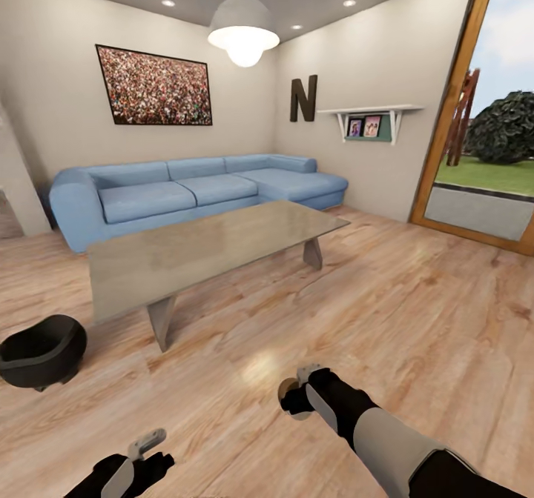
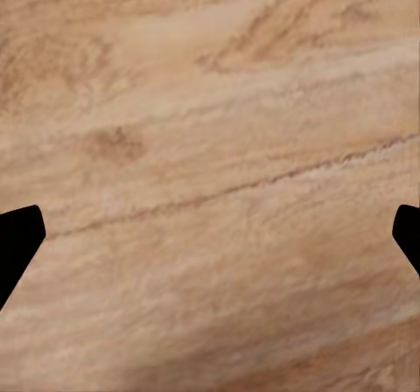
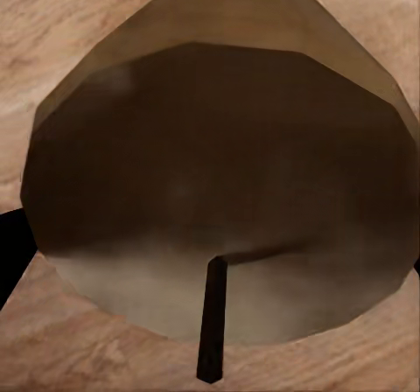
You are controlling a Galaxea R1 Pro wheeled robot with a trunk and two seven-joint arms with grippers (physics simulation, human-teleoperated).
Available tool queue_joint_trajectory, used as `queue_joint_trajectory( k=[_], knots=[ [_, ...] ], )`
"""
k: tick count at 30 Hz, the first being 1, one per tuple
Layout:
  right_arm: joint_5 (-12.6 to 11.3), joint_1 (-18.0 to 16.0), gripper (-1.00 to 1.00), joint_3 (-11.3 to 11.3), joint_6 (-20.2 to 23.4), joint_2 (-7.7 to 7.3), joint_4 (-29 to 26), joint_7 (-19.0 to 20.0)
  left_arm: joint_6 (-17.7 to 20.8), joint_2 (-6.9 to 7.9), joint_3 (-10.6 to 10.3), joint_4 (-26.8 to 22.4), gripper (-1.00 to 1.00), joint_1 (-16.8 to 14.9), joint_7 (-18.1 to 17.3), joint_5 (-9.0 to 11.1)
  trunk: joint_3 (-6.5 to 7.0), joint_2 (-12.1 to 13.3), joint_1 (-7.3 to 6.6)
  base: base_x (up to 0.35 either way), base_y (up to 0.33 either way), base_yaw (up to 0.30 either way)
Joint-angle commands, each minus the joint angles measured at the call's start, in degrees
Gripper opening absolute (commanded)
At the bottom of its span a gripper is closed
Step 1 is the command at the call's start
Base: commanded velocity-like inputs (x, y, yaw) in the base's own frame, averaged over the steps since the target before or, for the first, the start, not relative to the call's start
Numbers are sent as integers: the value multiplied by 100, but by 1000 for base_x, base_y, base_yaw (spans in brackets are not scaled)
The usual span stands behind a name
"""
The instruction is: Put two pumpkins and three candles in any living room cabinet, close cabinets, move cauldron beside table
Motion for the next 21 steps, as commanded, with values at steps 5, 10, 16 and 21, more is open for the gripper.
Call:
queue_joint_trajectory(
  k=[5, 10, 16, 21],
  knots=[
    [-79, -6, -100, 40, 21, -2, -7, -46, 34, 0, 9, -12, 100, 1, 15, 41, 10, -3, -1, 0, 297, 270],
    [-79, -6, -100, 45, 21, -2, -7, -46, 34, -1, 9, -12, 100, 1, 13, 42, 25, -3, -1, 0, 298, 271],
    [-79, -6, -100, 46, 21, -2, -7, -46, 34, 2, 9, -12, 100, 1, 14, 37, 43, -3, -1, 0, 298, 271],
    [-79, -6, -100, 46, 21, -2, -7, -46, 35, 1, 9, -12, 100, 1, 11, 34, 57, -3, -1, 0, 298, 271]
  ],
)
